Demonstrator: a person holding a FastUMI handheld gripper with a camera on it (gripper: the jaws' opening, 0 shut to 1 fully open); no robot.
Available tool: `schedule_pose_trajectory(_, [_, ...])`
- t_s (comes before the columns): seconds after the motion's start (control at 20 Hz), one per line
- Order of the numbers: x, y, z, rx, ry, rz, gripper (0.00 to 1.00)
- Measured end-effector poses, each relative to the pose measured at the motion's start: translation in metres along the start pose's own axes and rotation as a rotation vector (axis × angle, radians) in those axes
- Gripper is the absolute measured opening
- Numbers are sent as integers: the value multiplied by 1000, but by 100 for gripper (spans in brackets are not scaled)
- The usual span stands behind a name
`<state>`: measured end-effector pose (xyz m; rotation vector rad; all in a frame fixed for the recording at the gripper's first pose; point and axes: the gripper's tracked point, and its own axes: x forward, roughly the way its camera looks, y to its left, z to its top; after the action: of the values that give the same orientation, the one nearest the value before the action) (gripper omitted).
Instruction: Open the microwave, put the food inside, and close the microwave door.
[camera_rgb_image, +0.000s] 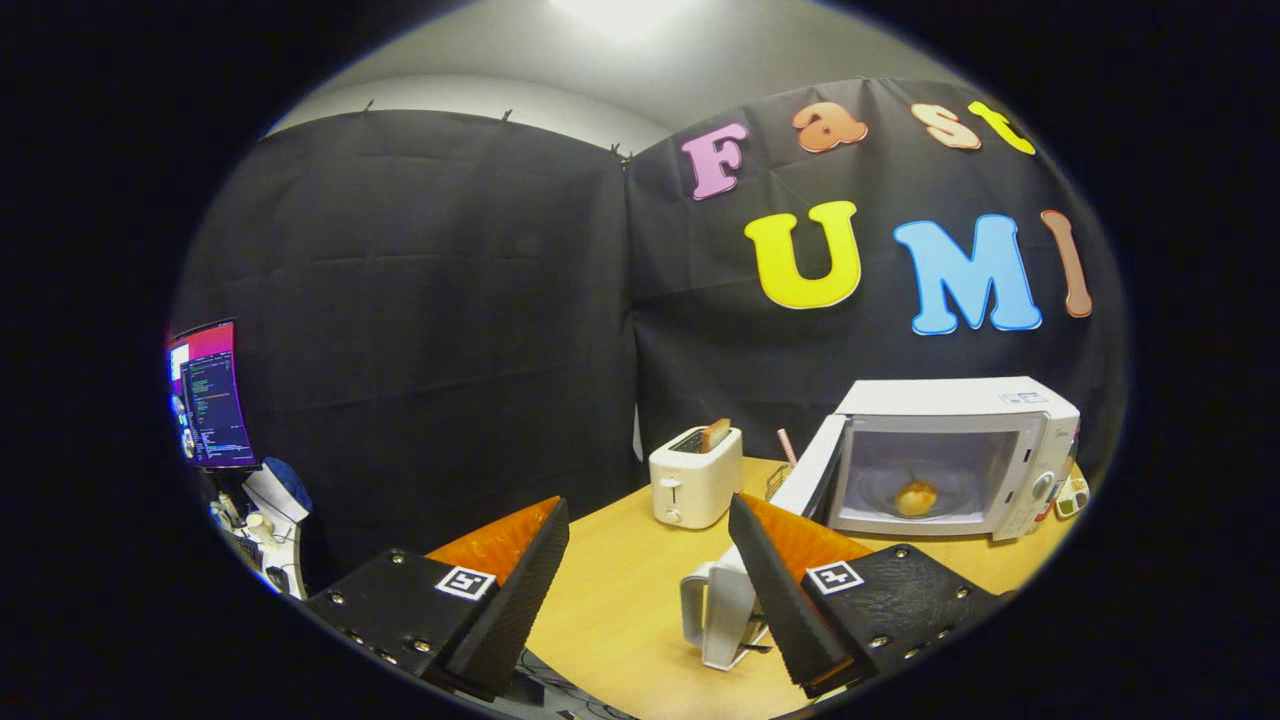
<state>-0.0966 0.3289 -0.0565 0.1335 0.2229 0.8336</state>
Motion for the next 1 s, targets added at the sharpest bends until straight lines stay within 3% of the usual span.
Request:
schedule_pose_trajectory(0.45, [27,30,-51,-10,141,109,95])
schedule_pose_trajectory(0.65, [45,26,-75,-23,195,106,70])
schedule_pose_trajectory(0.8, [58,11,-85,-16,224,68,36])
schedule_pose_trajectory(0.85, [61,1,-87,-22,225,27,32])
schedule_pose_trajectory(0.95, [64,-11,-93,-8,246,-5,2])
schedule_pose_trajectory(1.0, [65,-13,-96,7,261,-3,7])
